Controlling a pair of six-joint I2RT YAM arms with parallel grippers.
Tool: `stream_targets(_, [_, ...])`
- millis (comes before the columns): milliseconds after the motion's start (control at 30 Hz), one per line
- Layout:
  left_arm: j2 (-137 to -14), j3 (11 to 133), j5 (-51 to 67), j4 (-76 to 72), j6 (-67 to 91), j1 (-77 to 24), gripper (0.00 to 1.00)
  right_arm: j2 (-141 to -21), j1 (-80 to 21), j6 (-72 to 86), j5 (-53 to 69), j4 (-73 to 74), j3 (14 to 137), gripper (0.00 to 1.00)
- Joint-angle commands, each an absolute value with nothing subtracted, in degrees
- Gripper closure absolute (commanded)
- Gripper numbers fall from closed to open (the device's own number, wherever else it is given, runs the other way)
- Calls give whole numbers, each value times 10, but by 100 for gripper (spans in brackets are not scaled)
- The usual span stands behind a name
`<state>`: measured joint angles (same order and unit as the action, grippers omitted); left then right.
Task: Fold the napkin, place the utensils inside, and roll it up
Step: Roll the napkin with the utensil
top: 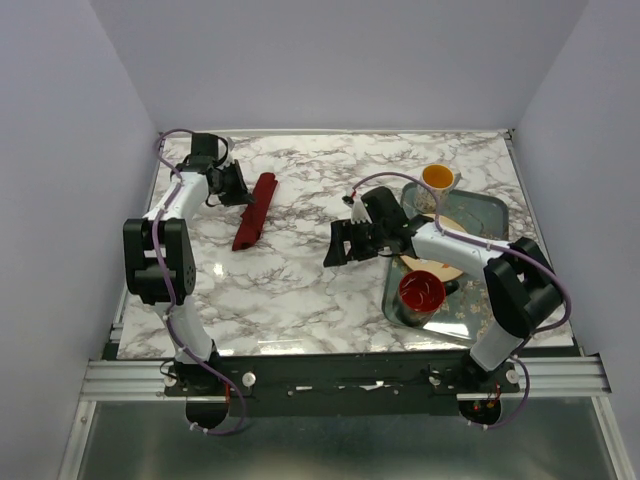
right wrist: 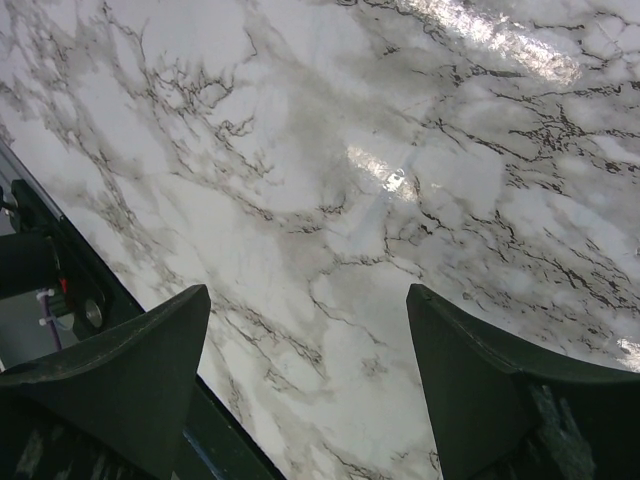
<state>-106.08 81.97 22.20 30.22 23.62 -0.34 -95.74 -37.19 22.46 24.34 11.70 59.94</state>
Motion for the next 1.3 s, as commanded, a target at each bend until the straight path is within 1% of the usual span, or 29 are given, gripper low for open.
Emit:
stream_targets(0, [-1047,836,237,314,241,16,100,-970,-381,222,247,122,618,12])
stream_targets(267, [-1087,833,240,314,232,39,100,-975,-388,222,244,126,623,12])
stream_targets(767, [-1150,837,216,304,222,42,98,-976,-388,225,241,126,619,12])
stream_targets(867, [-1156,838,198,306,218,41,93,-976,-389,225,240,126,617,12])
stream_targets(900, [-1157,838,193,306,216,41,90,-977,-388,226,240,126,617,12])
stream_targets(967, [-1155,837,183,307,215,41,89,-982,-389,226,241,125,618,12])
stream_targets(1133, [-1139,835,150,308,214,41,81,-990,-393,227,243,125,622,12])
stream_targets(1267, [-1135,844,151,312,214,42,75,-998,-396,227,244,126,631,12])
